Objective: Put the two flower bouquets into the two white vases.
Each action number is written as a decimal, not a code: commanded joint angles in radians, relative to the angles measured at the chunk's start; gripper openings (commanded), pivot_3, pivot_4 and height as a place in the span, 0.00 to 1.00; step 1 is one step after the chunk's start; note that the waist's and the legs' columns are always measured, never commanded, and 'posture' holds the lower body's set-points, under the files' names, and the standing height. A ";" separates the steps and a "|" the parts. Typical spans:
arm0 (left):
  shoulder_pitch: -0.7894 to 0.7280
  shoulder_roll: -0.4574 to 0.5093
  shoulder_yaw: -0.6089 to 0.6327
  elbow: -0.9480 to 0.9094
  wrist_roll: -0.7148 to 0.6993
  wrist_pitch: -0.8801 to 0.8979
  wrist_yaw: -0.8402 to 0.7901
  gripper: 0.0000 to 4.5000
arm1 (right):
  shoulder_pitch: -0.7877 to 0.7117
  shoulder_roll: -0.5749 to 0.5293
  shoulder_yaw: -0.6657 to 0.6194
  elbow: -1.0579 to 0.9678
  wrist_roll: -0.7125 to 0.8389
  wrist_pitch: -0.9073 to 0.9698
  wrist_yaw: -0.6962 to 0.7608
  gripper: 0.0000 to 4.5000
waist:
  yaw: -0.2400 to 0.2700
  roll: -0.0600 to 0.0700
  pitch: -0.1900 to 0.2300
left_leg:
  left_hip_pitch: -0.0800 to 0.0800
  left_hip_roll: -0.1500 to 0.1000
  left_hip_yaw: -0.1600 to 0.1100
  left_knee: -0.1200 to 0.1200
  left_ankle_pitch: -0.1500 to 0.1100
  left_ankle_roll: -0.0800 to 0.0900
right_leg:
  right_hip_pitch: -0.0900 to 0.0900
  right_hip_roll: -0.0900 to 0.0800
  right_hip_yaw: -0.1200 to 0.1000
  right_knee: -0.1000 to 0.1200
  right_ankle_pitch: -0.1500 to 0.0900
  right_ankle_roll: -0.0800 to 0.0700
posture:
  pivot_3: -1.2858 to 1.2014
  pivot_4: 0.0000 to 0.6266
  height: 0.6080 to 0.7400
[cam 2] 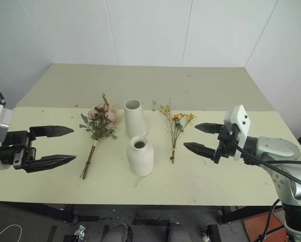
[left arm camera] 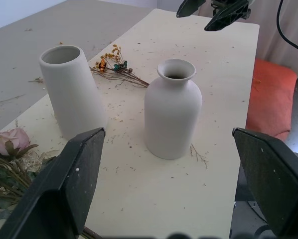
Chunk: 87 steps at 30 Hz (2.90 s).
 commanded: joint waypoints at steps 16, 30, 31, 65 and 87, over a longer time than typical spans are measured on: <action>-0.139 0.089 -0.237 0.048 0.184 0.244 0.424 0.99 | -0.017 -0.023 -0.040 -0.005 0.009 -0.013 0.019 1.00 | 0.003 0.000 0.000 | 0.001 0.000 0.000 0.000 0.000 0.000 | 0.001 0.000 0.000 0.000 0.000 0.000 | 0.52 0.24 1.00; -0.638 -0.198 -0.790 0.378 0.422 0.649 0.758 0.99 | -0.040 0.010 -0.029 -0.018 -0.004 -0.030 -0.014 1.00 | -0.002 0.000 0.000 | -0.002 -0.002 -0.001 0.000 0.000 0.000 | -0.001 0.000 0.000 0.000 0.000 0.000 | 0.52 0.24 1.00; -0.640 -0.212 -0.806 0.388 0.435 0.627 0.757 0.99 | -0.037 0.010 -0.034 -0.022 0.000 -0.028 -0.015 1.00 | -0.003 0.000 0.000 | -0.002 -0.002 -0.001 0.000 0.000 0.000 | -0.002 0.000 0.001 0.000 0.000 0.000 | 0.52 0.24 1.00; -0.876 -0.510 -0.344 0.458 0.426 0.114 0.779 0.03 | -0.142 0.073 0.014 0.035 -0.020 -0.013 -0.060 1.00 | 0.010 0.000 0.000 | -0.002 -0.003 -0.002 0.001 0.000 0.000 | 0.000 -0.001 0.000 0.001 0.001 0.000 | 0.52 0.24 1.00; -1.124 -0.693 -0.445 0.813 0.432 -0.173 0.586 0.03 | -0.042 -0.021 -0.142 -0.090 0.105 0.078 -0.096 1.00 | -0.001 0.000 0.000 | -0.004 -0.004 -0.002 0.001 0.000 0.000 | -0.001 -0.001 0.000 0.000 0.001 0.001 | 0.52 0.24 1.00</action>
